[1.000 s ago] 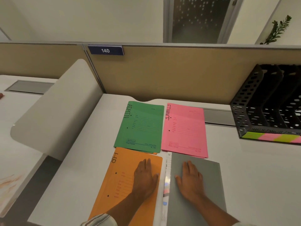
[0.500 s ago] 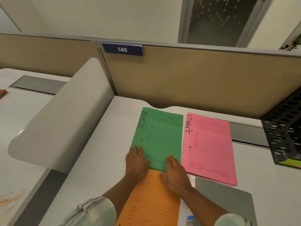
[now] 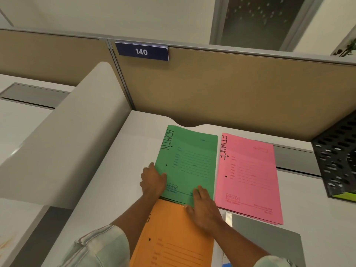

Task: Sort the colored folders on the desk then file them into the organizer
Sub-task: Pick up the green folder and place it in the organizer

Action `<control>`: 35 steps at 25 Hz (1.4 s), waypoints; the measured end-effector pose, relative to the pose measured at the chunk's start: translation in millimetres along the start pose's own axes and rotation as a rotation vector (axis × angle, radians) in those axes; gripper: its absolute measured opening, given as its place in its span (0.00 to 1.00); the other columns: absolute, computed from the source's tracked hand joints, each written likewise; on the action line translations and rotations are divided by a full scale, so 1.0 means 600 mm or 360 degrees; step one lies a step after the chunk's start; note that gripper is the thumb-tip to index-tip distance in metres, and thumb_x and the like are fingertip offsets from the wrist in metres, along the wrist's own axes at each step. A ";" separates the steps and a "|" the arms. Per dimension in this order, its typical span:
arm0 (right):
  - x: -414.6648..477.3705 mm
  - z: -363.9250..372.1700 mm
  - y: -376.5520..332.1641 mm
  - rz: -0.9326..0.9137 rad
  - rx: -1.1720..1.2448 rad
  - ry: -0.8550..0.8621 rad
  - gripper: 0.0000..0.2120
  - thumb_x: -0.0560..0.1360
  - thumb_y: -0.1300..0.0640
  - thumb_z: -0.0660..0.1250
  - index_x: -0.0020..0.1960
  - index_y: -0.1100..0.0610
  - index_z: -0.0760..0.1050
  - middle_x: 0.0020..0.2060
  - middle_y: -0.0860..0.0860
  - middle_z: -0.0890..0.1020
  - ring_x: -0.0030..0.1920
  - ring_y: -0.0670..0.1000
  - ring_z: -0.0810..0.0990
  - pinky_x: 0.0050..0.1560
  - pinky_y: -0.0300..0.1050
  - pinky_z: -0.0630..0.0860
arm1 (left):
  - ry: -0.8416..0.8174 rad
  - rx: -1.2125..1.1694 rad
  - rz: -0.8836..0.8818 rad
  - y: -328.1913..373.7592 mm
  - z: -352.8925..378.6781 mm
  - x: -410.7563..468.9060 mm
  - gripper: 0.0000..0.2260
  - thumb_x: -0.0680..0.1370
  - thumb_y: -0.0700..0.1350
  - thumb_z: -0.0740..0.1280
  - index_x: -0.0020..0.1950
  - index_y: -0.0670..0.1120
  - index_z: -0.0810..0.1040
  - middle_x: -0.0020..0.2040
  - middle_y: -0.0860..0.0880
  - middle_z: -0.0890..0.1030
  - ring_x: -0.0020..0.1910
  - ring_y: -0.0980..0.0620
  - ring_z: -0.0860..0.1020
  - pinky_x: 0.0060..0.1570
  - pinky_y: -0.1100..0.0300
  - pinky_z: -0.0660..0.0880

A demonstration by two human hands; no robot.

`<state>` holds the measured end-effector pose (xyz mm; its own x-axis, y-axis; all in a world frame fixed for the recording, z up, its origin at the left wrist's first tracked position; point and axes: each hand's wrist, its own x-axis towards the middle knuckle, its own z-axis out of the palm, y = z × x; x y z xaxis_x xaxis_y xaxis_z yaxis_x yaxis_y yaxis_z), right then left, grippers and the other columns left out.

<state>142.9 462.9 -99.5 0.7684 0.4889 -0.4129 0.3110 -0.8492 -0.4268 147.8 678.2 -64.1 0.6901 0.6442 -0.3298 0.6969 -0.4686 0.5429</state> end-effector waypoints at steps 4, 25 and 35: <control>0.002 -0.018 -0.005 0.0034 0.0257 -0.0039 0.37 0.82 0.38 0.55 0.82 0.58 0.50 0.82 0.54 0.53 0.82 0.55 0.50 0.80 0.56 0.57 | -0.0123 -0.0367 0.0005 0.039 -0.044 0.005 0.12 0.80 0.47 0.72 0.60 0.43 0.80 0.55 0.48 0.85 0.45 0.48 0.84 0.43 0.51 0.83; -0.241 -0.324 -0.059 -0.0340 0.1653 0.0617 0.28 0.73 0.36 0.72 0.70 0.36 0.67 0.61 0.33 0.79 0.62 0.39 0.79 0.63 0.45 0.78 | -0.0026 -0.0817 0.1057 0.208 -0.072 -0.371 0.08 0.84 0.39 0.66 0.53 0.52 0.74 0.44 0.56 0.81 0.41 0.53 0.81 0.35 0.53 0.80; -0.457 -0.444 0.164 -0.0132 0.1385 0.1142 0.22 0.75 0.45 0.73 0.67 0.42 0.71 0.53 0.34 0.82 0.57 0.37 0.81 0.59 0.37 0.78 | -0.0259 -0.0761 0.1253 0.349 0.151 -0.594 0.14 0.81 0.34 0.70 0.53 0.53 0.73 0.39 0.60 0.78 0.36 0.59 0.78 0.34 0.70 0.71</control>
<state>111.7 192.3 186.3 0.9941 0.0718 0.0807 0.0965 -0.2550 -0.9621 65.6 295.8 97.0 0.9733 0.1375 0.1837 -0.1124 -0.4122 0.9041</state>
